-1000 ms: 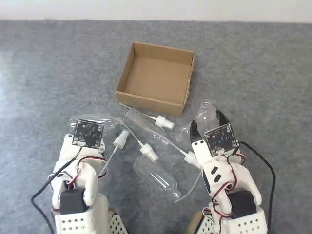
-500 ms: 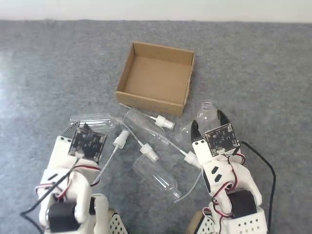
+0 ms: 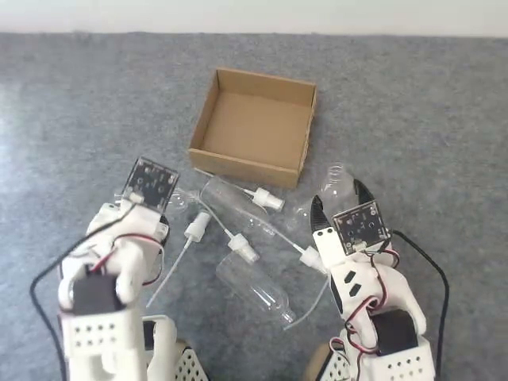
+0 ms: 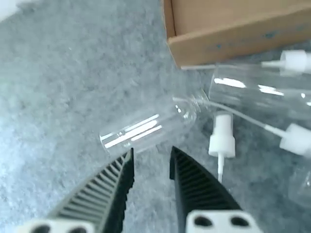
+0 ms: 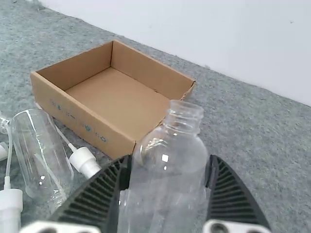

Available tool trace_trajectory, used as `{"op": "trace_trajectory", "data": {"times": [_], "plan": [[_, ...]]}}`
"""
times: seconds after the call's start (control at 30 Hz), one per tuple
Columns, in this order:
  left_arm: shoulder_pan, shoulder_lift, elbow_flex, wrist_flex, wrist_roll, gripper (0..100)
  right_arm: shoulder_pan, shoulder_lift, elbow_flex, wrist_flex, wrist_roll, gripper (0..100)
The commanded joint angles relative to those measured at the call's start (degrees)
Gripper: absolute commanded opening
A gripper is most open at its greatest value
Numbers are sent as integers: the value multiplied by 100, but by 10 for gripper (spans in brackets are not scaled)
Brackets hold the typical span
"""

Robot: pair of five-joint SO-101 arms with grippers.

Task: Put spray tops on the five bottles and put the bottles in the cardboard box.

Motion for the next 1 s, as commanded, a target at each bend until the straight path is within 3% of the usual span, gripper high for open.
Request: {"op": "trace_trajectory", "data": {"times": [0.0, 0.23, 0.97], "plan": [[123, 1037, -585, 149, -44, 123, 57, -119, 62, -374, -18, 143], [932, 2418, -1138, 633, 35, 124, 57, -119, 141, -488, 0, 143], [1064, 5415, -2484, 598, 308, 122, 57, -119, 123, -470, 9, 144]]}}
